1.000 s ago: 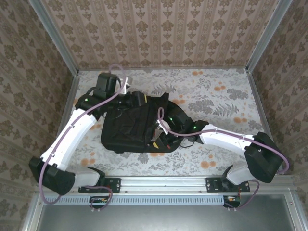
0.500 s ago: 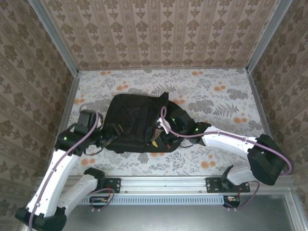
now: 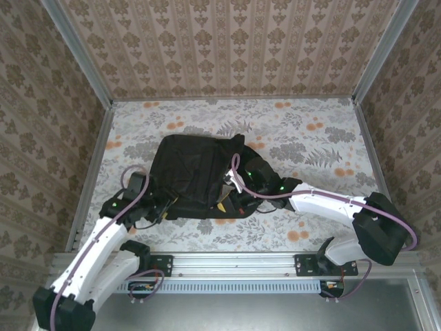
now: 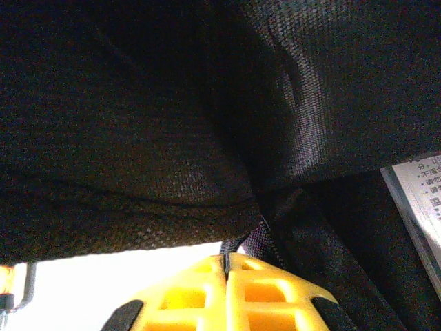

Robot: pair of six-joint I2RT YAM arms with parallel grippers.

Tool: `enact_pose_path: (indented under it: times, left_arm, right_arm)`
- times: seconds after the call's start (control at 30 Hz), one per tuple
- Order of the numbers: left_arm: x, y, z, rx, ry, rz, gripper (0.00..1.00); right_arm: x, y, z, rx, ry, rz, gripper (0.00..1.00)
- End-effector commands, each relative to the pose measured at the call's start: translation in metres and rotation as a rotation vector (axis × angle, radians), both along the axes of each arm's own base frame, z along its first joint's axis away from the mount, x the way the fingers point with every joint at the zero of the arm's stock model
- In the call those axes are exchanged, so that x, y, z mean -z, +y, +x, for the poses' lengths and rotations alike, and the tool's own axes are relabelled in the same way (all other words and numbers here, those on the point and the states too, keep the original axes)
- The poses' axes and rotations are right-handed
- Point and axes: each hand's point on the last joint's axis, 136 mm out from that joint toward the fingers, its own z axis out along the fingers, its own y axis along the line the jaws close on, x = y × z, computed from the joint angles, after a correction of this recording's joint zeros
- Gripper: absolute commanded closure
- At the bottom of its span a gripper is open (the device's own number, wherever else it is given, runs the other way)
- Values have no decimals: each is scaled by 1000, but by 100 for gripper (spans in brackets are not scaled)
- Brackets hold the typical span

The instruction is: Pack books, pencil case, and school supplies into a backpack

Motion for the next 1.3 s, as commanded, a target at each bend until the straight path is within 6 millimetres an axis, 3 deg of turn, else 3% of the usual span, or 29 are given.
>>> enact_pose_path:
  times: [0.0,0.23,0.53,1.03,1.27]
  left_arm:
    - [-13,-8,35,-51,-124,-49,46]
    - [-9,0,39,-74,-163,-24,67]
    - [-13,36,35,-150,-156,89,95]
    - [-18,61,47,-189,-155,143,100]
    - [-19,67,51,-182,-148,168,100]
  right_arm:
    - [-8,4,-8,-33,-8,41,100]
    - [-3,0,-7,-19,-15,19,100]
    - [-1,-11,-5,7,-59,-38,100]
    - [-6,-39,-10,75,-118,-87,100]
    - [-7,-63,-1,179,-159,-153,100]
